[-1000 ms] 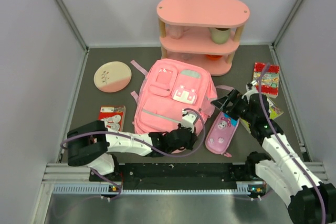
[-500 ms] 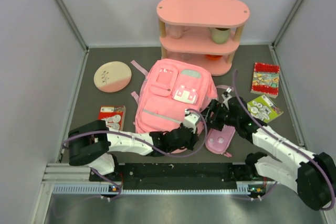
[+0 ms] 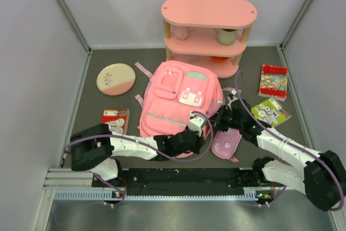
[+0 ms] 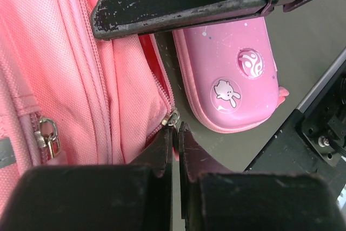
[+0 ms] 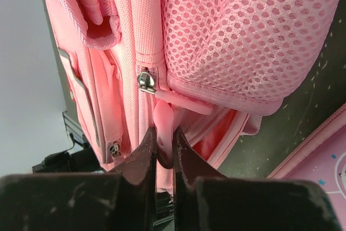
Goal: Pack the student bag
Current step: Unzip the student bag at the center of the board.
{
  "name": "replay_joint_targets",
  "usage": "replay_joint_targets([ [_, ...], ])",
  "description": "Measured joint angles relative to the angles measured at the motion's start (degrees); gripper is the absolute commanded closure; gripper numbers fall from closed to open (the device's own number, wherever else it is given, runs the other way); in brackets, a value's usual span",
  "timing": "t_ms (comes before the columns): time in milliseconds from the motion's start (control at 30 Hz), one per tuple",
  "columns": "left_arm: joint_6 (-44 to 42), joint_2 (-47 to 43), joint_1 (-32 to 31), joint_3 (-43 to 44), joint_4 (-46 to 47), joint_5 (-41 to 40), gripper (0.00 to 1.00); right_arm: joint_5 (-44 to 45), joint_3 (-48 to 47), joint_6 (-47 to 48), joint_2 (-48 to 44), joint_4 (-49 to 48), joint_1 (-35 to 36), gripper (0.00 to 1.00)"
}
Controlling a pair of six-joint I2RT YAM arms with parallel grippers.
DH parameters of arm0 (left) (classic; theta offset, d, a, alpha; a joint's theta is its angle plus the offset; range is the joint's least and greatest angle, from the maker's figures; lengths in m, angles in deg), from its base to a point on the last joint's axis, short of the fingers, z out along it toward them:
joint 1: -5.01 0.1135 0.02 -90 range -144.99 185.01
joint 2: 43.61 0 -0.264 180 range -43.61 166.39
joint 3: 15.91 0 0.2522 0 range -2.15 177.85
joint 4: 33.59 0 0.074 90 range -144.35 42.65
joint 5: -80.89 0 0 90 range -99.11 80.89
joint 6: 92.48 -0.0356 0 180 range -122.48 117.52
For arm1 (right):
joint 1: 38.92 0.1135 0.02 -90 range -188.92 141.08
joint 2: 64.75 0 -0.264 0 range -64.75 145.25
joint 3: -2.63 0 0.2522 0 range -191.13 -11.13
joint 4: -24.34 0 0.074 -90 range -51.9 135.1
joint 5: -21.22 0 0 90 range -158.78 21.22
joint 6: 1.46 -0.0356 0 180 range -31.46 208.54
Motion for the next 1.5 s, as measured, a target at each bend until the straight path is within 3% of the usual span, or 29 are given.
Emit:
replay_joint_targets([
  [200,0.4,-1.0,0.4,-0.8,2.3,-0.5,1.00,-0.9,-3.7,3.5,1.1,3.7,-3.5,1.00],
  [433,3.4,-6.7,0.6,-6.5,4.7,-1.1,1.00,-8.8,-9.4,8.3,8.1,7.0,-9.6,1.00],
  [867,6.9,-19.2,-0.1,-15.4,-4.3,4.2,1.00,-10.1,-12.6,13.2,11.8,7.1,-14.8,1.00],
  [900,6.7,-19.6,-0.1,-15.4,-5.0,4.5,1.00,-10.3,-12.7,13.6,11.9,7.1,-14.8,0.86],
  [967,6.4,-20.4,-0.1,-15.4,-6.2,4.9,1.00,-11.0,-12.7,14.2,12.0,7.0,-14.9,0.68],
  [1000,6.3,-20.7,-0.1,-15.4,-6.3,5.0,1.00,-11.6,-12.7,14.5,12.0,6.7,-14.9,0.50],
  [1100,5.7,-20.9,-0.2,-15.3,-6.7,5.0,1.00,-12.0,-12.7,14.8,11.4,5.1,-15.3,0.21],
  [1300,4.0,-16.8,-0.4,-10.9,-8.4,5.2,1.00,-8.3,-9.2,15.0,-3.1,8.0,-15.8,0.19],
  [1500,2.6,-14.0,-0.6,-7.7,-8.2,6.9,1.00,-8.3,-1.2,9.7,-19.6,12.3,-15.4,0.27],
])
